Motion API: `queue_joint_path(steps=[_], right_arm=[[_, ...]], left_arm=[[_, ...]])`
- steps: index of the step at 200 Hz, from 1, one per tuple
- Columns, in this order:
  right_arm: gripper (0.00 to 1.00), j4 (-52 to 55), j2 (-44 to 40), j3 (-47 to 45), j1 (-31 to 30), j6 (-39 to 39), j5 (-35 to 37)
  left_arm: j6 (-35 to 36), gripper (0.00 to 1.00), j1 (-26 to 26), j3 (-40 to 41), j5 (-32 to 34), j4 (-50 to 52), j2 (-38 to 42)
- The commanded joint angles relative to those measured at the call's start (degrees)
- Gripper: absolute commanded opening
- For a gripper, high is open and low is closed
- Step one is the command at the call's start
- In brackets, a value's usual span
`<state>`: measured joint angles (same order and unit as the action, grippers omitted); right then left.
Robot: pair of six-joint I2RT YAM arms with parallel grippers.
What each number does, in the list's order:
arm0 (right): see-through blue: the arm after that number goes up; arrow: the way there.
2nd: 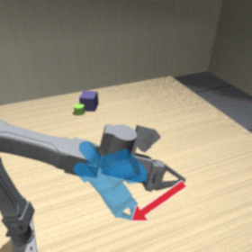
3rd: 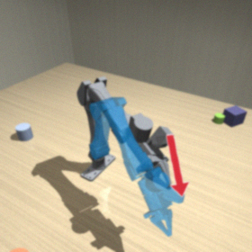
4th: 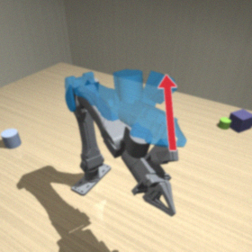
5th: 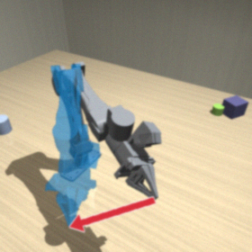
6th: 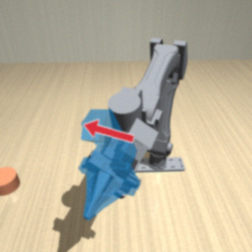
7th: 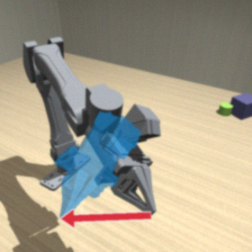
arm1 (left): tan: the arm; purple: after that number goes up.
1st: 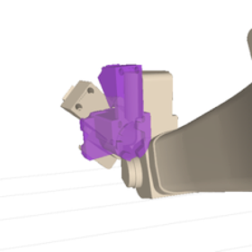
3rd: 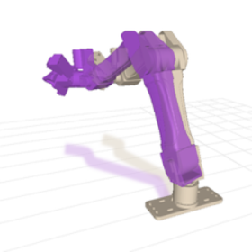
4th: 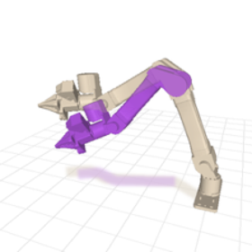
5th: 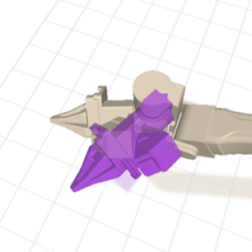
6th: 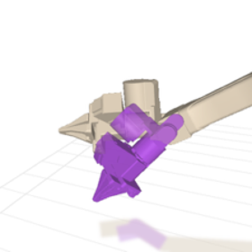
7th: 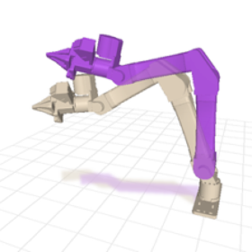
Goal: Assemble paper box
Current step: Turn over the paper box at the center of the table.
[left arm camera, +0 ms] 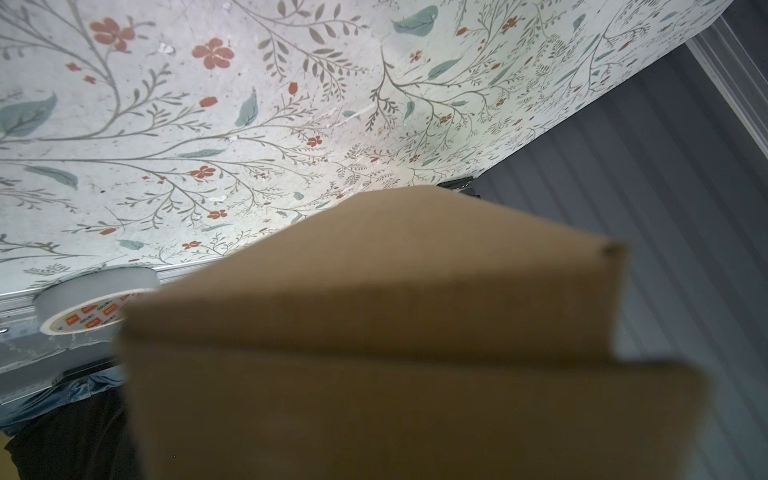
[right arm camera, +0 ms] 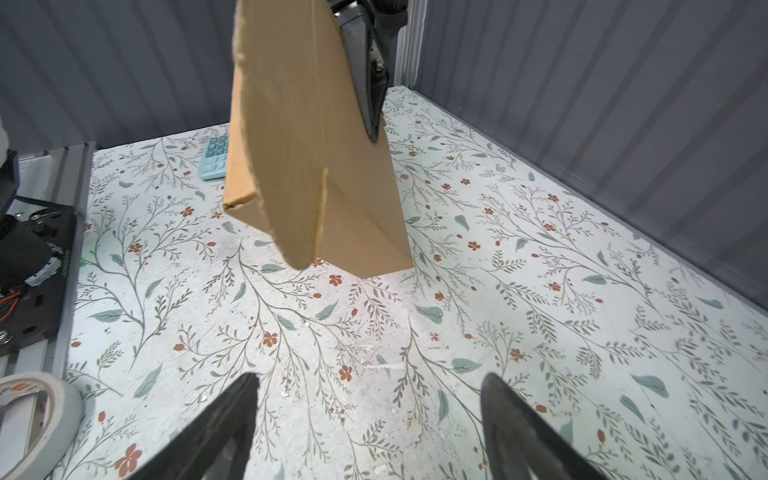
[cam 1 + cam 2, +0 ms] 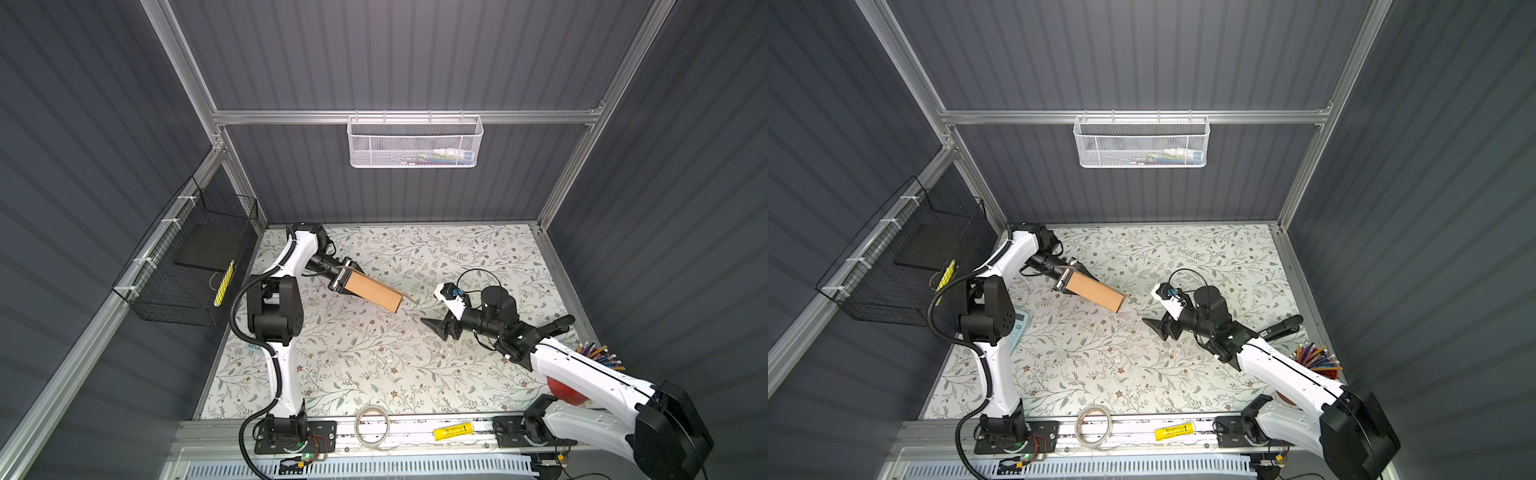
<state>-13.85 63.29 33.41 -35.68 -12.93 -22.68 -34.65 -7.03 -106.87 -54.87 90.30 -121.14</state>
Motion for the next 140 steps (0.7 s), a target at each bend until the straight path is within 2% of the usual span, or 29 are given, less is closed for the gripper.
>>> queue_joint_path(steps=[1,66,140], right_arm=[[0.85,-1.96,0.32,0.85,-0.94,-2.04,-1.28],[0.87,-2.29,5.55,5.85,-4.28,-5.43,-1.68],[0.87,-9.17,10.72,7.27,-7.1,-5.26,-1.59]], left_arm=[[2.65,0.32,0.35,-0.96,-0.94,5.68,-1.03],[3.35,0.31,0.35,-0.93,-1.21,5.68,-0.85],[3.17,0.28,0.35,-1.72,-1.1,5.72,-1.03]])
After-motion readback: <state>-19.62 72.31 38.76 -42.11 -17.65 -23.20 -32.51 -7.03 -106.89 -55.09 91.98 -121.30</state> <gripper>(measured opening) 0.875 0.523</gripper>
